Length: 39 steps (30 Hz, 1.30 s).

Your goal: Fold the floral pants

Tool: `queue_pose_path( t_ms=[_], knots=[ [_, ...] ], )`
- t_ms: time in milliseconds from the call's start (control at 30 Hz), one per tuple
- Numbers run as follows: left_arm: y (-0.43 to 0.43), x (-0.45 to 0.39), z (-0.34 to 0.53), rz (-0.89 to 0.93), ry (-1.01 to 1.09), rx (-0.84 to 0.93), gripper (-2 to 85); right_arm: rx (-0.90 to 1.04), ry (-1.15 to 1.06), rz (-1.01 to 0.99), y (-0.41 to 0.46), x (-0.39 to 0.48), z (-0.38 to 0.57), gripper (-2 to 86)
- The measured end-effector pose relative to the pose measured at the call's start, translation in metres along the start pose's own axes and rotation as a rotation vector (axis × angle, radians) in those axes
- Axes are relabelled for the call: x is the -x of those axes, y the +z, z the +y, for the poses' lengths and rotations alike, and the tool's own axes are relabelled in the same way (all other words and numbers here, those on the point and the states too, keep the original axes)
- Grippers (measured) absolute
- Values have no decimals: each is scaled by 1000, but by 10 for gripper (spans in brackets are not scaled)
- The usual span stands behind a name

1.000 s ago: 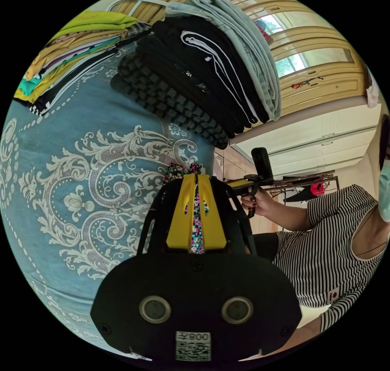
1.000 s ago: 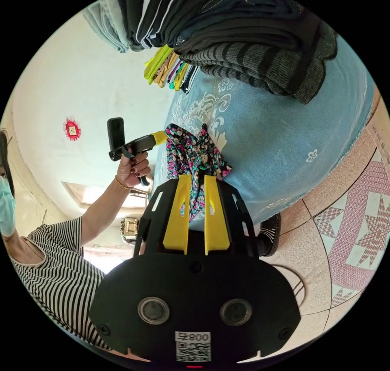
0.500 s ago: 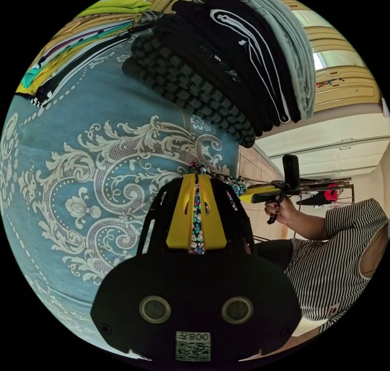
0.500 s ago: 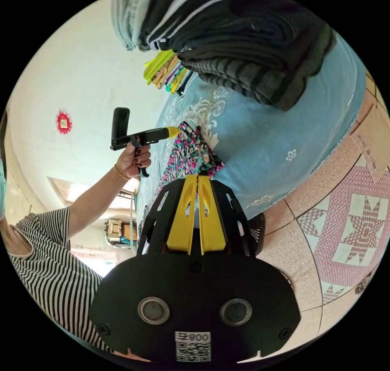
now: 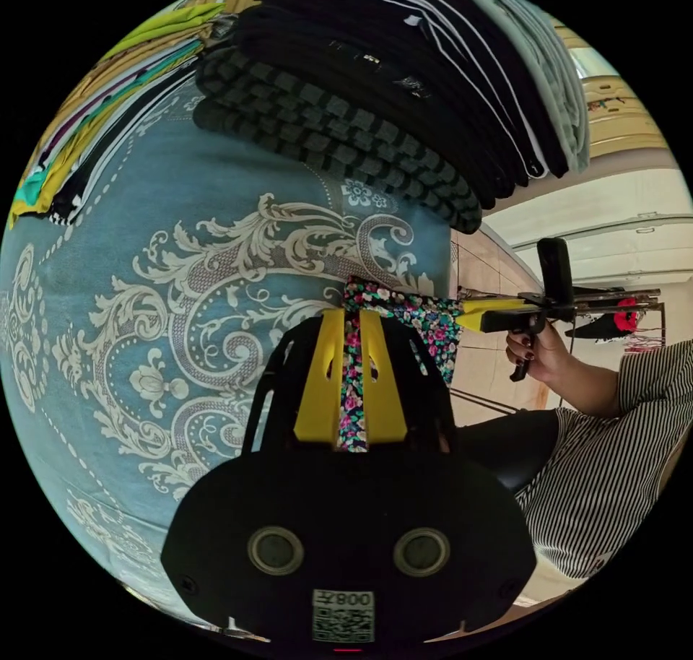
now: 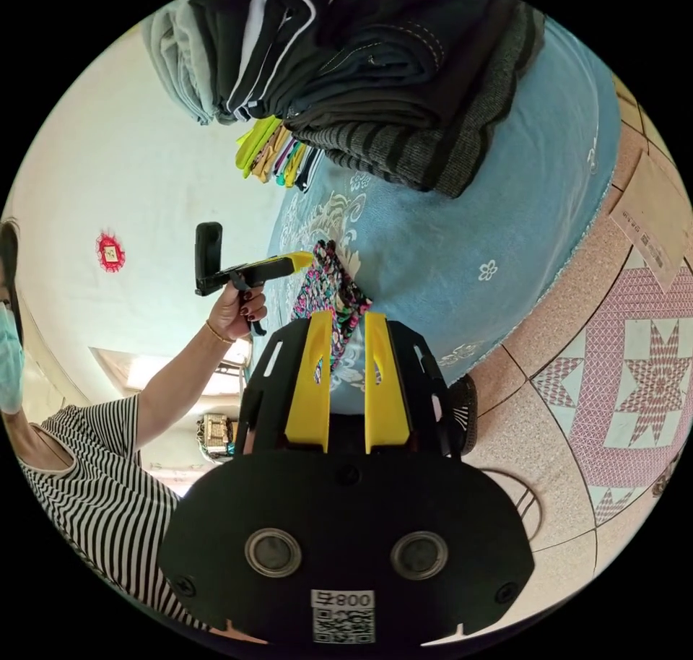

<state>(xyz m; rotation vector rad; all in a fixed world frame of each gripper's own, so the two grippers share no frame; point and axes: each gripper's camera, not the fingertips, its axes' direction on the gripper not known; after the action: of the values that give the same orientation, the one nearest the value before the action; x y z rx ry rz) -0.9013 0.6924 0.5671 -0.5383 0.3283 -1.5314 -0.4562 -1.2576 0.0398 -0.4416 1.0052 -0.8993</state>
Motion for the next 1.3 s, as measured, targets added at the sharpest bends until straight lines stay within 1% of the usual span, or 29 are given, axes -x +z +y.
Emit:
queue_pose_path(
  t_ms=[100, 300, 433, 700, 833, 1000, 1067, 1100, 1267, 1300],
  knots=[
    [-5, -6, 14, -24, 12, 15, 19, -8, 22, -14, 10, -5, 2, 41],
    [-23, -6, 61, 40, -9, -6, 13, -8, 51, -38, 24, -13, 10, 17],
    [-53, -6, 109, 85, -21, -82, 11, -12, 6, -46, 28, -5, 19, 11],
    [-134, -18, 225, 107, 17, -247, 9, -41, -138, -185, 32, 37, 44, 9],
    [-180, -26, 310, 107, 25, -353, 9, -33, -261, -249, 39, 77, 64, 9],
    [-226, -33, 421, 65, 18, -442, 9, 43, -419, -313, 70, 134, 97, 9],
    [-243, -35, 483, 33, -3, -470, 9, 101, -488, -338, 97, 162, 116, 9],
    [-247, -34, 499, 29, -11, -478, 10, 121, -504, -343, 105, 168, 121, 9],
    [-271, -27, 647, -13, -106, -545, 11, 305, -618, -377, 193, 222, 167, 9],
    [-272, -25, 664, -16, -121, -550, 11, 327, -628, -376, 204, 227, 173, 9]
  ],
)
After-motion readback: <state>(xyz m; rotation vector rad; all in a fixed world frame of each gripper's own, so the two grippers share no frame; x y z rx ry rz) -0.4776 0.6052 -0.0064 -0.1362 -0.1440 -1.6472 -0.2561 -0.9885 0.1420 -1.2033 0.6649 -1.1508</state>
